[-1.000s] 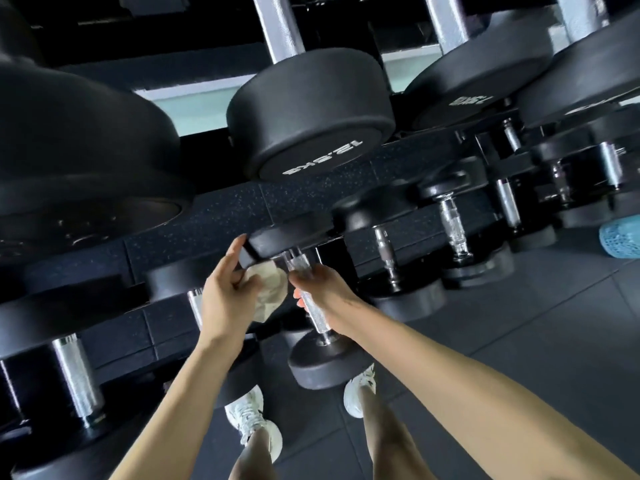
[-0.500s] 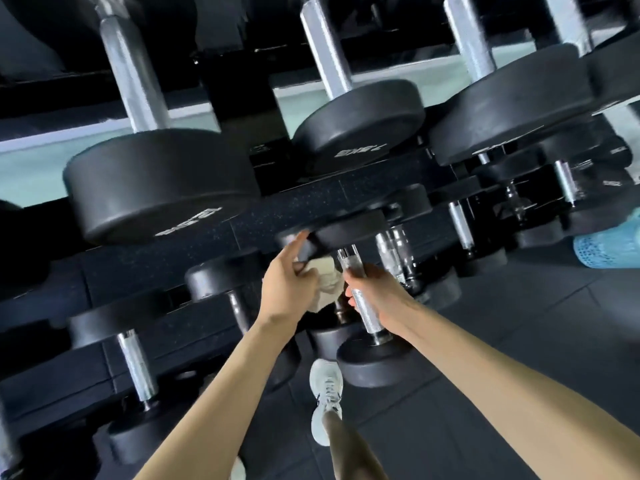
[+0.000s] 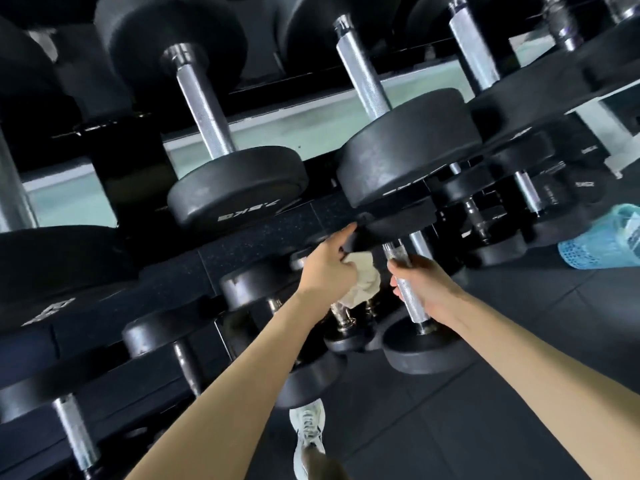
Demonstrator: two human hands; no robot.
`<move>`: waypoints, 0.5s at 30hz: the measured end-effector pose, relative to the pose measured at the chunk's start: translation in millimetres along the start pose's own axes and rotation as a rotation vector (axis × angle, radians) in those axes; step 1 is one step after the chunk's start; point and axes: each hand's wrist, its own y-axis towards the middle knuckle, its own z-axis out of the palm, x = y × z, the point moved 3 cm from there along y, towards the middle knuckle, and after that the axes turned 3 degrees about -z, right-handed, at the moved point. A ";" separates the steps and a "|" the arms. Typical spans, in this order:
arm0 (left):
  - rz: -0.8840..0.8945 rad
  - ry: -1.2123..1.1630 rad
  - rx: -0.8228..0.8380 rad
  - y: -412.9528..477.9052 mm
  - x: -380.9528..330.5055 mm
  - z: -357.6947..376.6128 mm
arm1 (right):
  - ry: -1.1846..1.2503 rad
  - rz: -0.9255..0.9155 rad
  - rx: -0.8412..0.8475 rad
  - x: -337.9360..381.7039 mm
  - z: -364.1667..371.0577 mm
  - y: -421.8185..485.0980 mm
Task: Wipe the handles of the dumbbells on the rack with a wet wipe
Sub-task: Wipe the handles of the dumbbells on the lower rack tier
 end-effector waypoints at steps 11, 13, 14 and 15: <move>-0.026 0.173 0.150 48.9 -10.4 55.4 | -0.006 0.087 -0.069 -32.6 -48.5 52.5; -0.013 0.187 0.104 56.3 -15.0 65.6 | 0.017 0.099 -0.081 -37.4 -57.0 62.7; -0.014 0.184 0.090 59.8 -16.0 71.4 | 0.028 0.108 -0.083 -40.9 -62.7 66.9; -0.018 0.173 0.077 64.1 -15.3 77.9 | 0.036 0.117 -0.073 -43.0 -68.1 72.4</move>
